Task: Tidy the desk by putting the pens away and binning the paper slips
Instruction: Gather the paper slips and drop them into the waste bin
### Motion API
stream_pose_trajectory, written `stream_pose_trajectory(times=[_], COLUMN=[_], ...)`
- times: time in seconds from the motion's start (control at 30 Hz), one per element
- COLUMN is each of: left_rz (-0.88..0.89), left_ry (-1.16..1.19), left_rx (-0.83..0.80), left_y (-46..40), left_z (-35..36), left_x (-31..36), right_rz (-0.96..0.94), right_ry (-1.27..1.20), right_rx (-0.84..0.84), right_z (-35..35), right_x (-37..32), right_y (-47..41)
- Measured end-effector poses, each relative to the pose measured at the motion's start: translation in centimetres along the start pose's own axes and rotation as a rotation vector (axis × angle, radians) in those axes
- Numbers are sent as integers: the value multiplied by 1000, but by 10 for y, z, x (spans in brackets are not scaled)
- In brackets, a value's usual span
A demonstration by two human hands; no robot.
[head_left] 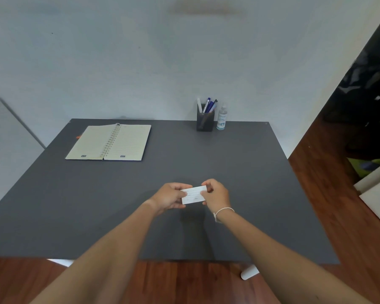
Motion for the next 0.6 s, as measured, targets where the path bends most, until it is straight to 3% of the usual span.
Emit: stream_pose_trajectory(times=[0.2, 0.4, 0.6], left_rz=[15, 28, 39], left_ry=[2, 0, -26], left_rx=[0, -16, -38], left_y=[-2, -5, -15], left_z=[-3, -5, -6], left_x=[3, 7, 9], right_rz=[-52, 59, 94], right_ry=[82, -84, -116], right_rx=[7, -87, -24], right_z=[2, 7, 7], right_x=[-5, -2, 1], right_y=[-1, 1, -3])
Point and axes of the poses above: each hand's wrist, its own y-axis away from the middle knuckle, its own z-axis out of the palm, x = y × z, the point moved 9 cm from there along -y, towards the middle knuckle, and after that the axes turned 4 degrees about x, right-handed, at the moved point
